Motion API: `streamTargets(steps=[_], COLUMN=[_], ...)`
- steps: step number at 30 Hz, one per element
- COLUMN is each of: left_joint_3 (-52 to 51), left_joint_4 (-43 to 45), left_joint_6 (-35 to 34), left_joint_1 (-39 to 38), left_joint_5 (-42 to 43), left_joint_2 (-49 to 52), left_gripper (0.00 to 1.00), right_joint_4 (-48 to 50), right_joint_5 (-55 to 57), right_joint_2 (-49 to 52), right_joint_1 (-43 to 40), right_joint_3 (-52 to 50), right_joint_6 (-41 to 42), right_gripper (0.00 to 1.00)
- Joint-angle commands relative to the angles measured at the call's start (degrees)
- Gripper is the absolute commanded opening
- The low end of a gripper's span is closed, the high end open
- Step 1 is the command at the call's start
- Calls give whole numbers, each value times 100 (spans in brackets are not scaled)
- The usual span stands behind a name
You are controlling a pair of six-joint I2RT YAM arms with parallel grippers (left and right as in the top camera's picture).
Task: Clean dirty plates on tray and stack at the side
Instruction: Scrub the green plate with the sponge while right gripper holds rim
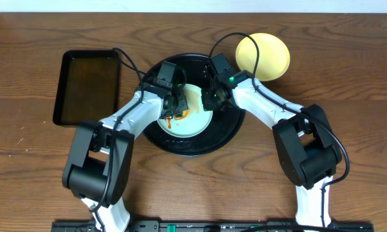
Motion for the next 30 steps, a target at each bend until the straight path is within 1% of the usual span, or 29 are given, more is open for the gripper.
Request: streamTargets(steps=[1, 2, 7, 13, 14, 16, 17, 20, 21, 22, 23, 25, 27, 28, 30], left_joint_3=[-83, -83, -90, -90, -90, -90, -90, -90, -90, -87, -87, -83, -72, -72, -72], left_joint_4=[22, 74, 588, 691, 734, 949, 994, 968, 879, 713, 595, 42, -319, -592, -699], left_joint_6=[79, 79, 46, -540, -575, -575, -575, -568, -516, -122, 22, 247, 361, 444, 717], left_joint_1=[-39, -46, -140, -317, -319, -328, -330, -339, -337, -332, -330, -299, -269, -219, -142], left_joint_5=[-289, -232, 1025, 1239, 1318, 1816, 1930, 1952, 1847, 1650, 1499, 651, -50, -732, -1180], left_joint_2=[-468, -485, -295, 177, 219, 321, 326, 326, 323, 319, 313, 258, 201, 138, 79], left_gripper=[7, 7, 7, 8, 7, 8, 8, 8, 7, 7, 7, 7, 7, 7, 8], right_joint_4=[22, 31, 42, 24, 24, 26, 24, 22, 20, 15, 13, -2, 0, 0, 0], right_joint_5=[190, 190, 190, 190, 190, 190, 190, 190, 190, 190, 190, 190, 192, 192, 190], right_joint_2=[55, 55, 55, 55, 55, 55, 55, 55, 55, 55, 55, 55, 55, 55, 55], right_joint_1=[-48, -48, -46, -48, -48, -48, -46, -48, -48, -48, -48, -48, -48, -48, -48], right_joint_3=[-44, -44, -44, -44, -44, -44, -44, -44, -44, -44, -44, -44, -44, -44, -44], right_joint_6=[52, 52, 55, 55, 55, 55, 55, 52, 52, 52, 52, 52, 52, 52, 52], right_gripper=[1, 1, 1, 1, 1, 1, 1, 1, 1, 1, 1, 1, 1, 1, 1])
